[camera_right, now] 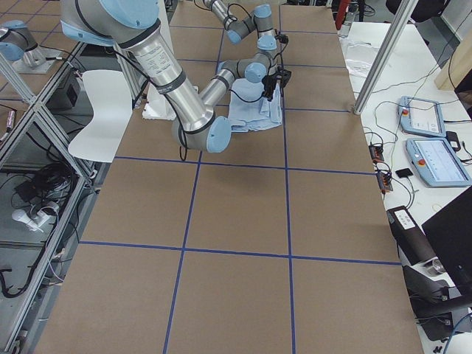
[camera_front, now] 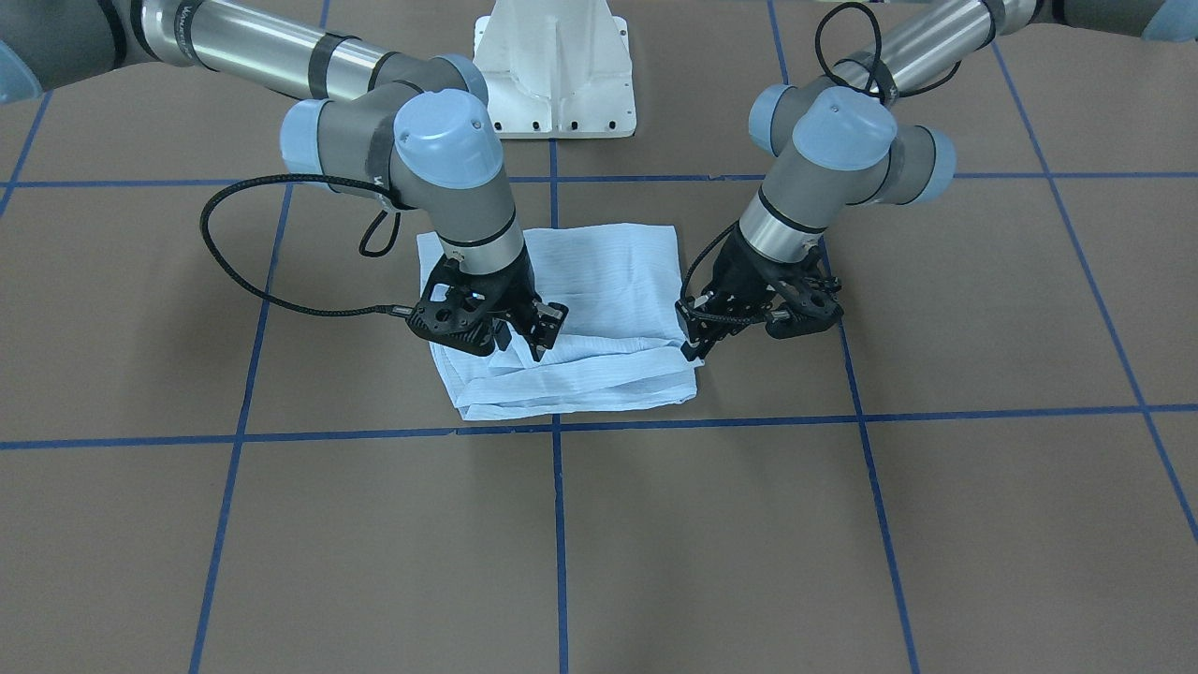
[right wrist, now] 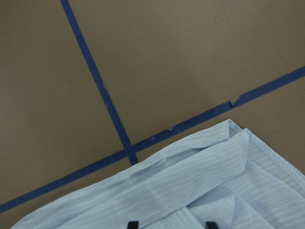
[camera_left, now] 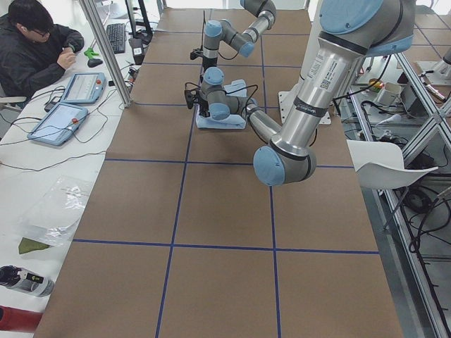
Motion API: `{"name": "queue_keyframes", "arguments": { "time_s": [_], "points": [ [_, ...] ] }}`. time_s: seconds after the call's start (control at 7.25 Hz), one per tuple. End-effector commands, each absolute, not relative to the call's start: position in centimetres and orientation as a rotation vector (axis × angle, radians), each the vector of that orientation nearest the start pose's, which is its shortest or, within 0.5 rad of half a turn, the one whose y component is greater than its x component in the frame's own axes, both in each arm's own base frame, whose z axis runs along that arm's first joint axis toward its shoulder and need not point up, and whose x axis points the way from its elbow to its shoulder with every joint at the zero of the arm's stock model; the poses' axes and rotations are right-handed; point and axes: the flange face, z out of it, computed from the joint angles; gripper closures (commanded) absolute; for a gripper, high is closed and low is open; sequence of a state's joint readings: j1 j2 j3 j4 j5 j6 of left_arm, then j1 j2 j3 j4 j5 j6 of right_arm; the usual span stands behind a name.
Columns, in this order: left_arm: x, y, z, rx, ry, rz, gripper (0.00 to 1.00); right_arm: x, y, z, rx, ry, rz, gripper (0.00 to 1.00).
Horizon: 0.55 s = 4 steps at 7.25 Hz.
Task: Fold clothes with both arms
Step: 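Raise the left gripper away while the right gripper moves over the shirt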
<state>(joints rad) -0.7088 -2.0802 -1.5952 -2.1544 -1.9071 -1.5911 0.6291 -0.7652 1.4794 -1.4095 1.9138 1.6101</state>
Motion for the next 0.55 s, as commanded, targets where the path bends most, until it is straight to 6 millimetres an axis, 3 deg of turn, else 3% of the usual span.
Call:
{"name": "queue_keyframes", "arguments": {
  "time_s": [0.0,0.28,0.41],
  "points": [
    [43.5,-53.2,30.4,0.091,1.099,-0.496,0.0,-54.5,-50.1,17.0,-0.071,-0.959,0.42,0.0],
    [41.1,-54.6,30.7,0.072,1.1,-0.471,0.0,-59.9,-44.1,17.1,0.006,-0.932,0.29,0.0],
    [38.8,-55.4,31.6,0.06,1.104,-0.451,0.0,-62.5,-41.7,17.3,0.081,-0.899,0.199,0.0]
  ]
}}
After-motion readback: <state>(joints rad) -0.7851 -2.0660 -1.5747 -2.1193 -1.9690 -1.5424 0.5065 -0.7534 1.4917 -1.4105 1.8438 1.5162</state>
